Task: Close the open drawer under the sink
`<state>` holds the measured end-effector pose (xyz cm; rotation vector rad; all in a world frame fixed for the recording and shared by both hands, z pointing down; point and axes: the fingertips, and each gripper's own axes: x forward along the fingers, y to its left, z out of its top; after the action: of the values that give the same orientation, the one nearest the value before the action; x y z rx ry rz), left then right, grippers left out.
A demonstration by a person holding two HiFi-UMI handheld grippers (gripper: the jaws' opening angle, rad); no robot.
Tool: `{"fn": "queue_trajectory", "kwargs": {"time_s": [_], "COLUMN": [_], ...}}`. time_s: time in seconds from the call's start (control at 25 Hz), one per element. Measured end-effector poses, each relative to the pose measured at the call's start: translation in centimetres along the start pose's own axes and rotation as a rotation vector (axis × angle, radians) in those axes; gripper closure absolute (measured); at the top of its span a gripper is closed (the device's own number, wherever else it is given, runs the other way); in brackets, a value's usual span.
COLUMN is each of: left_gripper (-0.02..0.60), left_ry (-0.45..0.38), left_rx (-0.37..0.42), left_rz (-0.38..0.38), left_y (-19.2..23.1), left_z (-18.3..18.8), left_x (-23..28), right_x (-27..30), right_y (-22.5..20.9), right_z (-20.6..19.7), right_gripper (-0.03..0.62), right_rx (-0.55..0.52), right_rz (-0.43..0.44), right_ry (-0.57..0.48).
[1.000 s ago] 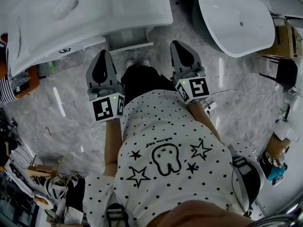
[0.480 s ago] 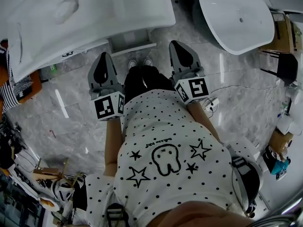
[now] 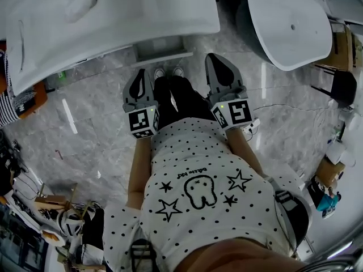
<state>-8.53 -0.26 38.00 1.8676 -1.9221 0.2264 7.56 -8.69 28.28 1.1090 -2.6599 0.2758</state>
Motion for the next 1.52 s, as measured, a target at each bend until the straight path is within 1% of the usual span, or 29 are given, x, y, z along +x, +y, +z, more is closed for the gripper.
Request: {"fn": "queue_trajectory", "kwargs": {"time_s": [0.12,0.24,0.36,0.4,0.44,0.48,0.72,0.96,1.04,1.12,1.28,1.52], "left_gripper": [0.574,0.574,0.571,0.552,0.509,0.497,0.497,0.497,0.492,0.474,0.465,0.465], "left_ry": [0.062,0.105,0.153,0.173,0.194,0.216,0.321,0.42,0.431,0.438,0.433,0.419], "left_rx": [-0.025,-0.055,-0.067,-0.07,-0.075,-0.082,-0.125,-0.104,-0.107,-0.115,-0.091,-0.1], "left_rz": [-0.028,-0.036,-0.041,-0.045,-0.049,-0.052,-0.024,-0.025,-0.024,-0.037,-0.067,-0.033], "left_y": [-0.3,-0.4,-0.6,-0.8,-0.9,-1.0,-0.3,0.3,0.5,0.6,-0.1,0.2], "left_z": [-3.0,-5.9,-8.6,-9.6,-10.7,-11.8,-18.5,-24.6,-25.7,-26.6,-27.9,-28.9], "left_x": [1.4,2.9,4.1,4.4,4.7,5.1,7.5,10.2,11.1,12.1,14.0,15.6], "right_x": [0.3,0.7,1.0,1.0,1.1,1.3,3.3,4.9,5.5,6.1,7.5,8.4], "right_y": [0.5,0.6,0.5,0.5,0.4,0.2,-0.8,-0.9,-1.0,-0.8,-0.7,0.0], "right_z": [-0.3,-0.7,-1.3,-1.5,-1.8,-2.2,-4.6,-7.2,-8.0,-8.7,-10.3,-11.9], "right_gripper": [0.58,0.58,0.58,0.58,0.58,0.58,0.58,0.58,0.58,0.58,0.58,0.58], "right_rx": [-0.002,-0.011,-0.01,-0.008,-0.006,-0.003,0.016,0.027,0.039,0.046,0.046,0.066], "right_rz": [0.016,0.032,0.036,0.035,0.033,0.03,0.017,0.025,0.029,0.033,0.033,0.038], "right_ry": [0.01,0.019,0.03,0.034,0.037,0.041,0.055,0.074,0.081,0.084,0.09,0.1]}}
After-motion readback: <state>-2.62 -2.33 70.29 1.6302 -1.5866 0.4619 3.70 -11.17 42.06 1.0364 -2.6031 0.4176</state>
